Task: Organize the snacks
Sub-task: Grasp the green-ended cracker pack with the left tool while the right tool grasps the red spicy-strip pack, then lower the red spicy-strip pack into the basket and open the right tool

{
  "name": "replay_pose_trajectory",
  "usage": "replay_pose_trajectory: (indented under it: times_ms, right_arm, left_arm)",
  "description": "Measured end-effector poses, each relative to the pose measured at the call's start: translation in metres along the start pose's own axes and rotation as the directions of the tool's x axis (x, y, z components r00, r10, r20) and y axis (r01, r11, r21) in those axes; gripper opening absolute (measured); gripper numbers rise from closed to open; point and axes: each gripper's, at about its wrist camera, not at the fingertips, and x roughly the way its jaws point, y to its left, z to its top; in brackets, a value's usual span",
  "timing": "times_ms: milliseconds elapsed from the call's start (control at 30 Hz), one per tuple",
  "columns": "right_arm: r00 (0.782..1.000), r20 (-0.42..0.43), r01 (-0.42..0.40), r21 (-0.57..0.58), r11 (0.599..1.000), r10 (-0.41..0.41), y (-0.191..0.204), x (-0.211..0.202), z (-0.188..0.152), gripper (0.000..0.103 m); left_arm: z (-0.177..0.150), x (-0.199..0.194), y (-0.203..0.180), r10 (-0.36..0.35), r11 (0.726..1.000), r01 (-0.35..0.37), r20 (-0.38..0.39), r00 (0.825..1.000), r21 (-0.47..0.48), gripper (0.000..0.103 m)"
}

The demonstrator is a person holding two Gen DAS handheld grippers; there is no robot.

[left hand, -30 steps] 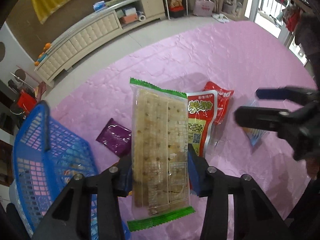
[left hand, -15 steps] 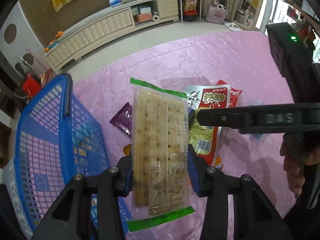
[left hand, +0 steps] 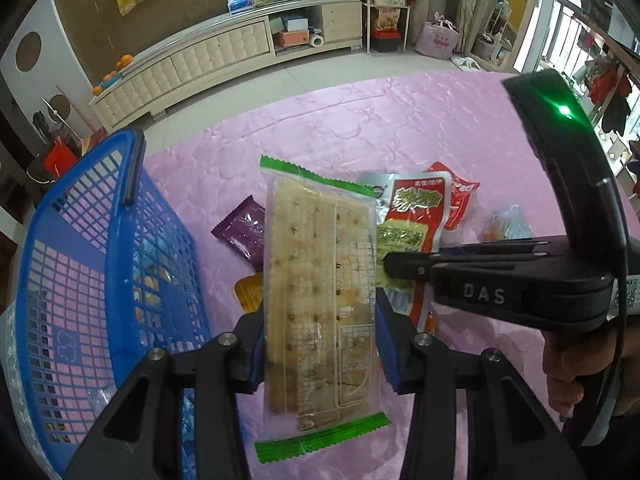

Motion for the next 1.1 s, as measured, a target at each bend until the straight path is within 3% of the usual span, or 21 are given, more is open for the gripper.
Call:
replay_pose_trajectory:
  times_ms: [300,500,800,1100]
  right_arm:
    - [0.996,0.074,0.053,-0.097,0.994,-0.046,0.004,-0.053,-0.034,0.011]
    - [0.990,0.105,0.103,-0.142,0.984,-0.089,0.027,-0.075,-0.052,0.010]
    - [0.972,0.188,0.185,-0.230,0.955,-0.143,0.062,-0.109,-0.079,0.010]
    - [0.953,0.266,0.228,-0.311,0.922,-0.146,0.102,-0.133,-0.085,0.010]
  left_arm:
    - [-0.020,-0.030,-0.010,-0.046,0.999,0.046,0.039,0.998,-0.007,0.042]
    - [-0.038,-0.068,-0.014,-0.064,0.998,0.065,0.091,0.994,-0.010,0.042]
    - [-0.063,-0.123,0.004,-0.078,0.995,0.087,0.172,0.982,-0.046,0.042]
    - [-0.087,-0.171,0.036,-0.067,0.993,0.088,0.248,0.966,-0.077,0.042]
